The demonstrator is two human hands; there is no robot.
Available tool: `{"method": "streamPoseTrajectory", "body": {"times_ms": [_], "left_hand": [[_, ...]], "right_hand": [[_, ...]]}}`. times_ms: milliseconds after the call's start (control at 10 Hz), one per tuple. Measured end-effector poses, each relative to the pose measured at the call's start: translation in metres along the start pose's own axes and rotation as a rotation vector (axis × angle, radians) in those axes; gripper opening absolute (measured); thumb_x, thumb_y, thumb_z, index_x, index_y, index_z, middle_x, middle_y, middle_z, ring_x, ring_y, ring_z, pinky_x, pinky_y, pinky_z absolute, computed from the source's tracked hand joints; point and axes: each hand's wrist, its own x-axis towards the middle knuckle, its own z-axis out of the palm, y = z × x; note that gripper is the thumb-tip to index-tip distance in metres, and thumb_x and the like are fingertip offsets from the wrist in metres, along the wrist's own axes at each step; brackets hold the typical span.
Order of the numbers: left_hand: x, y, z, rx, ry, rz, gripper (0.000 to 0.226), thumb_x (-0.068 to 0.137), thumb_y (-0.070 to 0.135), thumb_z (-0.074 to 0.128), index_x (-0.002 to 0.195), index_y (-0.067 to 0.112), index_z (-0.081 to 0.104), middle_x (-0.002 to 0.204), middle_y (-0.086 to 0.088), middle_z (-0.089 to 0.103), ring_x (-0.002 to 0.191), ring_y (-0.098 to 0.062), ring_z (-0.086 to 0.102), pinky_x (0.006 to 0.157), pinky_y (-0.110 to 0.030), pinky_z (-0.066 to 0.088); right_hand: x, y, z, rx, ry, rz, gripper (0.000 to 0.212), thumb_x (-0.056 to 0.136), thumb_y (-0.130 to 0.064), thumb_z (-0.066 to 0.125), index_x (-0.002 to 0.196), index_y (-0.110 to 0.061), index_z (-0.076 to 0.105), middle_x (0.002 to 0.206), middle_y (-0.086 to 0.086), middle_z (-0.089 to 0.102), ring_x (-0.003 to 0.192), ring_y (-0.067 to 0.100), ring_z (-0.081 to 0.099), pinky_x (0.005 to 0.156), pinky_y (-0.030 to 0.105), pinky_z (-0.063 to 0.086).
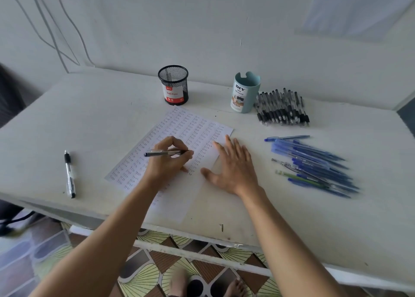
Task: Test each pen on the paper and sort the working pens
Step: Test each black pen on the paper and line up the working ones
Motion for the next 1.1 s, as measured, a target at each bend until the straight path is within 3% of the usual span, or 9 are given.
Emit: {"method": "streamPoseTrajectory", "body": {"times_ms": [100, 200, 300, 400, 600, 800, 1100], "left_hand": [[-0.002, 0.003, -0.001, 0.056, 0.031, -0.050, 0.021, 0.084, 0.002, 0.075, 0.072, -0.001, 0.057, 0.067, -0.011, 0.072, 0.046, -0.016, 0.060, 0.041, -0.026, 0.045], [-0.002, 0.001, -0.001, 0.085, 0.083, -0.103, 0.031, 0.074, -0.010, 0.062, 0.059, 0.006, 0.040, 0.050, -0.012, 0.052, 0.043, -0.020, 0.047, 0.043, -0.027, 0.036], [-0.003, -0.002, 0.000, 0.159, 0.096, -0.113, 0.037, 0.068, -0.011, 0.057, 0.056, 0.010, 0.030, 0.053, -0.008, 0.036, 0.050, -0.018, 0.040, 0.045, -0.030, 0.030], [-0.002, -0.005, 0.000, 0.236, 0.090, -0.084, 0.036, 0.068, -0.010, 0.056, 0.056, 0.012, 0.030, 0.054, -0.008, 0.036, 0.052, -0.018, 0.038, 0.043, -0.026, 0.025], [0.001, -0.009, 0.001, 0.253, 0.073, -0.069, 0.030, 0.068, -0.012, 0.053, 0.060, 0.004, 0.030, 0.058, -0.007, 0.036, 0.054, -0.018, 0.035, 0.039, -0.021, 0.023], [0.003, -0.010, 0.001, 0.292, 0.039, -0.013, 0.033, 0.065, -0.014, 0.051, 0.061, 0.007, 0.025, 0.057, -0.005, 0.026, 0.056, -0.018, 0.028, 0.052, -0.033, 0.023], [0.001, -0.008, 0.002, 0.285, 0.022, -0.013, 0.035, 0.067, -0.013, 0.052, 0.057, 0.012, 0.030, 0.058, -0.007, 0.029, 0.054, -0.017, 0.030, 0.044, -0.027, 0.023]], "right_hand": [[0.000, 0.000, 0.000, 0.000, 0.003, 0.000, 0.091, 0.086, -0.073, 0.045, 0.158, -0.029, 0.011, 0.167, 0.006, -0.006, 0.153, 0.026, -0.007, 0.122, 0.044, -0.005], [0.000, 0.000, 0.000, -0.001, 0.004, -0.002, 0.091, 0.085, -0.073, 0.043, 0.158, -0.029, 0.010, 0.167, 0.007, -0.005, 0.153, 0.026, -0.006, 0.122, 0.044, -0.005], [-0.001, 0.000, 0.000, -0.005, -0.003, 0.000, 0.091, 0.086, -0.073, 0.044, 0.158, -0.029, 0.009, 0.167, 0.007, -0.006, 0.153, 0.026, -0.008, 0.122, 0.044, -0.006], [0.000, 0.000, 0.000, -0.007, -0.007, 0.000, 0.091, 0.086, -0.073, 0.044, 0.158, -0.028, 0.010, 0.167, 0.007, -0.006, 0.153, 0.026, -0.008, 0.122, 0.044, -0.006], [0.000, 0.000, 0.000, -0.010, -0.009, 0.002, 0.092, 0.085, -0.075, 0.040, 0.158, -0.028, 0.011, 0.167, 0.006, -0.006, 0.153, 0.025, -0.008, 0.123, 0.043, -0.006], [0.000, 0.000, 0.001, -0.008, 0.001, 0.000, 0.091, 0.086, -0.073, 0.044, 0.158, -0.028, 0.011, 0.167, 0.006, -0.005, 0.153, 0.025, -0.008, 0.123, 0.044, -0.005], [0.000, 0.001, 0.002, -0.005, 0.008, 0.002, 0.091, 0.085, -0.073, 0.045, 0.158, -0.029, 0.012, 0.167, 0.006, -0.004, 0.153, 0.025, -0.008, 0.123, 0.044, -0.005]]}}
